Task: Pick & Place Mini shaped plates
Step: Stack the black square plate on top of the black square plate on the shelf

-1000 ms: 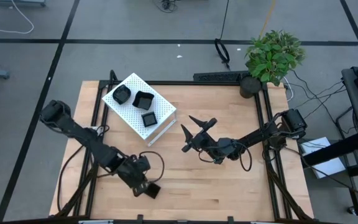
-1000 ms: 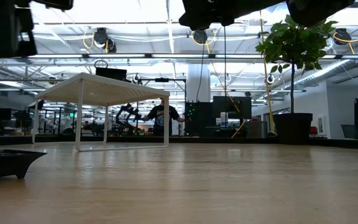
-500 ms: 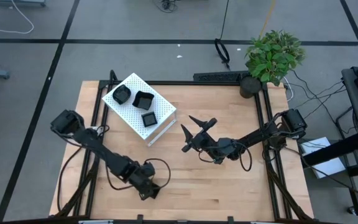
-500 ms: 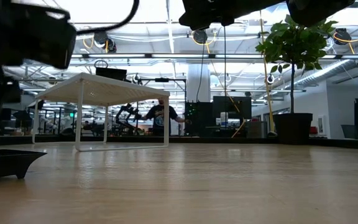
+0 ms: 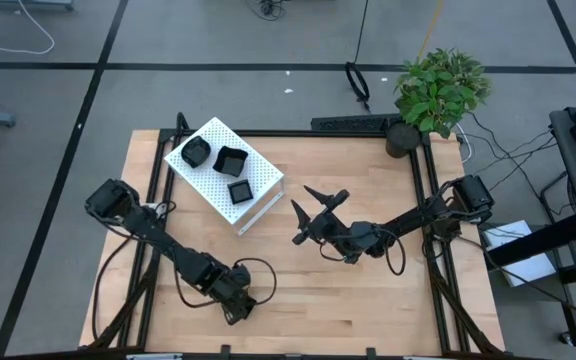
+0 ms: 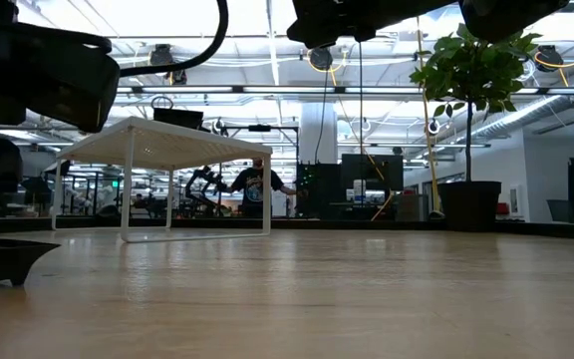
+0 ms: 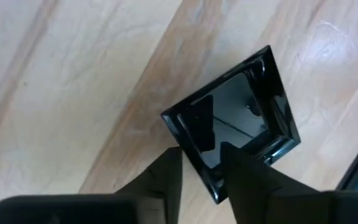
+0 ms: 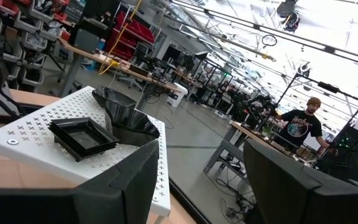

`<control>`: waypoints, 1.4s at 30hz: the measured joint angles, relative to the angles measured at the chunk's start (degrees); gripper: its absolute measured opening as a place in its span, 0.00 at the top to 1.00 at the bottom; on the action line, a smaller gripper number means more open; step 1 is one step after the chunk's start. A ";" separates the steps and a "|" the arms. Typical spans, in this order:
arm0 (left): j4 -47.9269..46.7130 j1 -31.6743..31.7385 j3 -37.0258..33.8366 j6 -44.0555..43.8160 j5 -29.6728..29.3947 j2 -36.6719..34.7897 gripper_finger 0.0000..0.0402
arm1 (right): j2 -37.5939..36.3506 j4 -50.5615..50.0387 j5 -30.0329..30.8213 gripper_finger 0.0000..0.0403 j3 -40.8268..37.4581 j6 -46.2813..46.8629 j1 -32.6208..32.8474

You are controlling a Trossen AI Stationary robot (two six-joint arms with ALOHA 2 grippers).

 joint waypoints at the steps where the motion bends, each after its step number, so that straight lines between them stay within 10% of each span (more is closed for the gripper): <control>1: 0.26 0.00 0.00 0.00 0.07 0.00 0.74 | 0.00 0.00 0.00 0.45 0.00 0.00 0.00; 18: -0.23 1.47 0.25 8.11 1.18 -2.10 0.99 | 0.00 -0.02 0.00 0.45 0.00 -0.04 0.00; 30: -16.04 1.99 4.11 13.40 -14.61 -27.43 0.99 | 0.00 0.07 -0.10 0.45 0.00 0.01 -0.02; 42: -37.68 23.41 16.28 33.55 -20.03 -40.93 1.00 | 0.00 0.07 -0.19 0.45 0.00 0.00 -0.14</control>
